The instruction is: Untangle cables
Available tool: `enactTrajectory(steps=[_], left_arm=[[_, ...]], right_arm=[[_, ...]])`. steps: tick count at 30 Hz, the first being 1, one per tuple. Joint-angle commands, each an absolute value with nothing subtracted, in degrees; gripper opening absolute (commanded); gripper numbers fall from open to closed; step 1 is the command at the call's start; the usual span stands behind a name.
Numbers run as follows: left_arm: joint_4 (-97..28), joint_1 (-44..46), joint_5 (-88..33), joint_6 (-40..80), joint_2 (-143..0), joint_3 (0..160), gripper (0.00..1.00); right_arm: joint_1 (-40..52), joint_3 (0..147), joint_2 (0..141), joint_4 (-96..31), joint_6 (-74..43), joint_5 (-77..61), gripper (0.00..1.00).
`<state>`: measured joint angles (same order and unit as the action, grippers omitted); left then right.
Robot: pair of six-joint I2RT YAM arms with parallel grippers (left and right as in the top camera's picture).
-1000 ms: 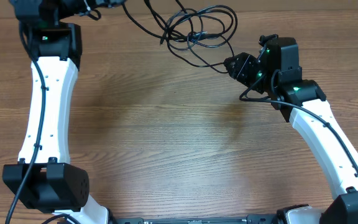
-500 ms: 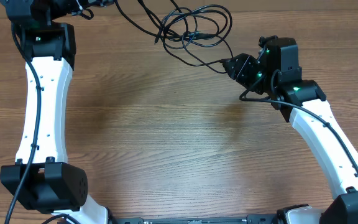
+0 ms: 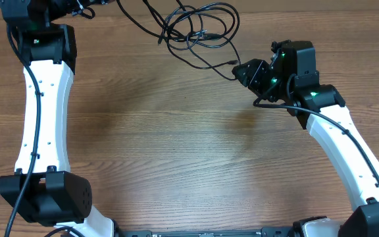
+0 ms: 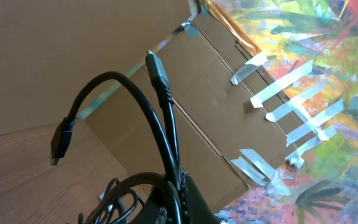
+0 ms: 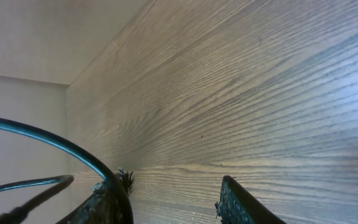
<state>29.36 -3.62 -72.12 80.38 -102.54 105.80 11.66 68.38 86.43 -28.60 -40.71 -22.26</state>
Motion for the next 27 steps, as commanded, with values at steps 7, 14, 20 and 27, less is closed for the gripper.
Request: enactTrajectory(steps=[7, 14, 20, 27], left_arm=[[30.2, -7.0, -67.5, 77.6, -101.0, 106.7, 0.04], [30.2, -7.0, -70.1, 77.2, -101.0, 106.7, 0.04], [30.2, -7.0, -74.5, 74.4, -101.0, 106.7, 0.04], [30.2, -5.9, -85.9, 65.3, -101.0, 106.7, 0.04]], right_arm=[[11.2, 68.6, 86.9, -31.9, -42.2, -20.8, 0.46], [11.2, 68.6, 86.9, -31.2, -42.2, -20.7, 0.46], [11.2, 68.6, 86.9, -29.4, -41.8, -21.3, 0.46], [11.2, 68.6, 86.9, -23.1, -34.3, -30.2, 0.46]])
